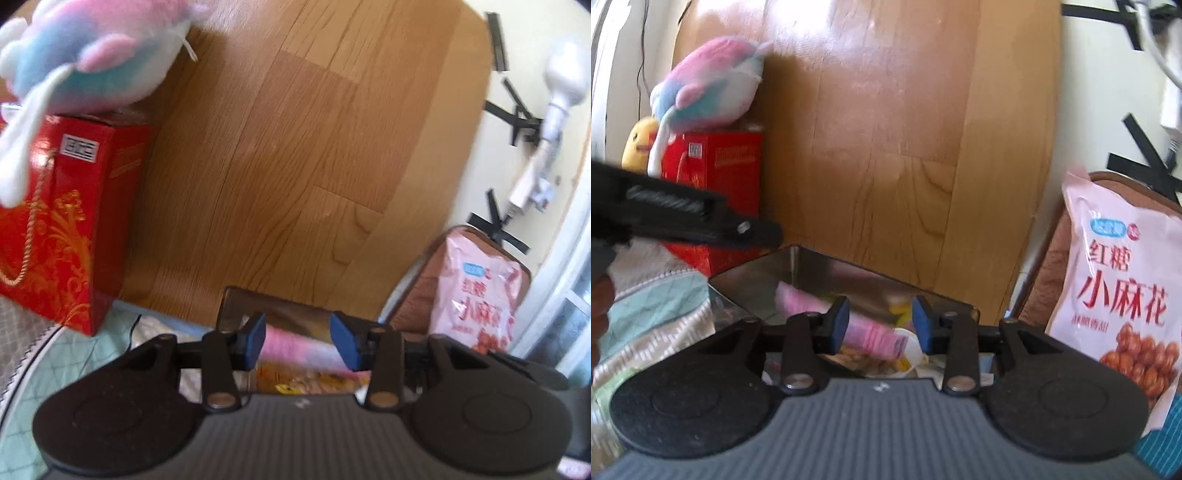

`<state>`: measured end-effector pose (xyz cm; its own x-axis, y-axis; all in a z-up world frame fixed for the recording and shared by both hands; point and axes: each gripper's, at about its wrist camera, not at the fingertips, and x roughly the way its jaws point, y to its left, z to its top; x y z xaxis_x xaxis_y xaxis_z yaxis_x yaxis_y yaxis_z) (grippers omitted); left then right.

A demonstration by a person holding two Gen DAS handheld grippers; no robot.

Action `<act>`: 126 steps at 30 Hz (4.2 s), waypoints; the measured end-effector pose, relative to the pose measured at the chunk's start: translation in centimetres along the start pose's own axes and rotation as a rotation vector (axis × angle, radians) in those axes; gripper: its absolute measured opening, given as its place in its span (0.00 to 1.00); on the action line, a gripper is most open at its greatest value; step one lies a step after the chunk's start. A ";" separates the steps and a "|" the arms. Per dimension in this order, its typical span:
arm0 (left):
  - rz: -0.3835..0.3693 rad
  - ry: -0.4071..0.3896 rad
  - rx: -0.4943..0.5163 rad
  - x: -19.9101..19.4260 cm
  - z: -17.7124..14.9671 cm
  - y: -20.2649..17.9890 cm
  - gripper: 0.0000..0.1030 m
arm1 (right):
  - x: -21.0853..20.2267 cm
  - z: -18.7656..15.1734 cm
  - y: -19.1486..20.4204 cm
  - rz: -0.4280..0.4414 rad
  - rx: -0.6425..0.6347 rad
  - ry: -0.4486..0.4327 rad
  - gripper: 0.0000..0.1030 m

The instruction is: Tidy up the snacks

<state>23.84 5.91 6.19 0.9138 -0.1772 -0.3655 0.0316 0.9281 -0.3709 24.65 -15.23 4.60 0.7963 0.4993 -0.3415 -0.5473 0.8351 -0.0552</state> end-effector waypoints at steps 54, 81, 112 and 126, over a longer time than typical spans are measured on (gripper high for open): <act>0.022 0.153 0.034 -12.5 -12.4 3.3 0.44 | -9.8 -8.7 8.8 -0.036 0.146 0.213 0.74; 0.016 0.163 0.024 -12.3 -12.5 3.5 0.46 | -10.2 -8.8 10.2 -0.034 0.071 0.172 0.45; 0.019 0.177 -0.013 -11.8 -12.3 4.1 0.46 | -9.2 -8.7 4.5 0.036 0.247 0.183 0.59; -0.028 0.091 -0.173 -13.7 -9.0 6.7 0.51 | -8.9 -5.9 3.9 0.217 0.323 0.113 0.59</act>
<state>7.88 11.61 1.08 0.8731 -0.2383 -0.4253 -0.0207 0.8535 -0.5207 13.90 -17.78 1.90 0.6280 0.6585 -0.4148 -0.5761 0.7516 0.3211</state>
